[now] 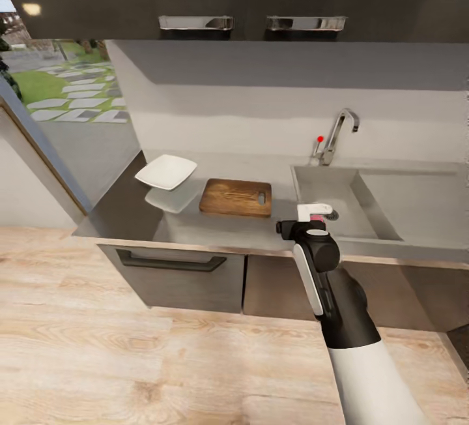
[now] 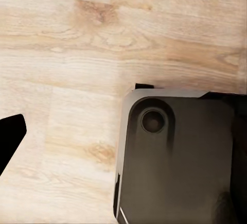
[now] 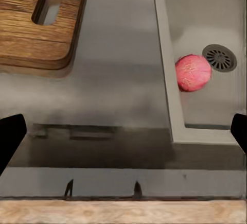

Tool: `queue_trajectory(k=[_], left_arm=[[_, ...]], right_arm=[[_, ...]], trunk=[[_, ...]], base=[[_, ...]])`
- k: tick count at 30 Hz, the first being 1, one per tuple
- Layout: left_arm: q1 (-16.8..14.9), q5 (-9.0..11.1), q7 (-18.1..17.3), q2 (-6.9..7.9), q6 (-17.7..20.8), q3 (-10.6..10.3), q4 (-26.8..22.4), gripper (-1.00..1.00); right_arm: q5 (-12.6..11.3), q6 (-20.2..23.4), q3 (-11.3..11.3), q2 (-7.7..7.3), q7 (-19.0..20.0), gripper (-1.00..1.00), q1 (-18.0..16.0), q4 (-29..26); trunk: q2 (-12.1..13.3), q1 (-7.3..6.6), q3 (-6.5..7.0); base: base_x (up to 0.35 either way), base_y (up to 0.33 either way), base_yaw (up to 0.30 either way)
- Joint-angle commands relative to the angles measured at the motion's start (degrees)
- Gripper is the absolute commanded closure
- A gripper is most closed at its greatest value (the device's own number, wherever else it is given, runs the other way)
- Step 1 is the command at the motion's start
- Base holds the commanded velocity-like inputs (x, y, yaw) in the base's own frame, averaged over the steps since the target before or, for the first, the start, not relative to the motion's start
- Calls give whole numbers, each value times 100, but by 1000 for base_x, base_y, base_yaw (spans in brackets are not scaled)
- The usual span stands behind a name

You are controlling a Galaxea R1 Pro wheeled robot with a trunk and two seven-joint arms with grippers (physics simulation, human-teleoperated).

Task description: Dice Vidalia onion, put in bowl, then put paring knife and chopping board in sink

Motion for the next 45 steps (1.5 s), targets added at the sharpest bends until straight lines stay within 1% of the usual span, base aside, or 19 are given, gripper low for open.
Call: queue_trajectory(k=[1,7,12,14,17,22,24,25,29,30,33,34,35,36,37,40,41,43,45], left_arm=[[1,23,-1,1,-11,-4,-5,-100],[1,23,-5,3,-8,-4,-4,-100],[1,23,-2,3,-3,-4,-4,-100],[1,24,1,3,-2,-4,-4,-100],[1,23,1,3,-2,-4,-4,-100],[1,23,-1,3,-2,-4,-4,-100],[1,23,0,3,-3,-4,-6,-100],[1,23,1,4,-3,-4,-6,-100],[1,23,2,5,-3,-4,-10,-100],[1,23,2,5,-3,-4,-10,-100],[1,23,3,5,-6,-4,-12,-100],[1,23,3,5,-8,-4,-13,-100],[1,23,3,5,-8,-4,-13,-100],[1,21,3,5,-9,-4,-13,-100],[1,18,1,5,-10,-4,-13,-100],[1,21,2,5,-11,-4,-13,-100],[1,24,3,5,-9,-4,-13,-100],[1,27,3,5,-5,-2,-15,-100],[1,27,8,-2,4,2,-43,-100]], right_arm=[[-8,27,5,-16,-26,-100,-5,-1],[-19,14,2,-230,-7,-100,-2,31],[-17,1,-4,-313,15,-100,3,68],[-18,-29,-5,-449,31,-100,3,240],[-26,-117,-5,-557,40,-100,3,496],[-37,-657,-5,-740,51,-100,4,1255],[-39,-1181,-5,-861,159,-100,4,1927],[-38,-1339,-5,-893,215,-100,4,2143],[-28,-2497,-5,-1064,608,-100,7,3689],[-29,-2659,-5,-1082,650,-100,8,3892],[-24,-3646,-1,-1143,897,-100,11,5094],[-20,-4152,1,-1158,1014,-100,11,5680],[-17,-4429,1,-1163,1071,-100,12,5984],[-9,-5022,4,-1169,1176,-100,12,6593],[5,-6743,15,-1182,1394,-100,40,7931],[8,-7445,19,-1190,1457,-100,160,8227],[8,-7701,20,-1190,1477,-100,321,8302],[9,-7938,20,-1190,1490,-100,532,8349],[9,-8462,21,-1172,1504,-100,938,8399]], trunk=[[-10,-1,-8],[-10,-1,-8],[-10,-1,-8],[-10,-1,-8],[-10,-1,-8],[-10,-1,-8],[-10,-1,-8],[-10,-1,-8],[-10,-1,-8],[-10,-1,-8],[-10,-1,-8],[-10,-1,-8],[-10,-1,-8],[-10,-1,-8],[-10,-1,-8],[-10,-1,-8],[-10,-1,-8],[-10,-1,-8],[-10,-1,-8]], base=[[-340,0,0],[-340,0,0],[-340,0,0],[-334,0,0],[-251,0,0],[-82,0,0],[-22,0,0],[-14,0,0],[-5,0,0],[-2,0,0],[0,0,0],[0,0,0],[0,0,0],[0,0,0],[0,0,0],[0,0,0],[0,0,0],[0,0,0],[0,0,0]])
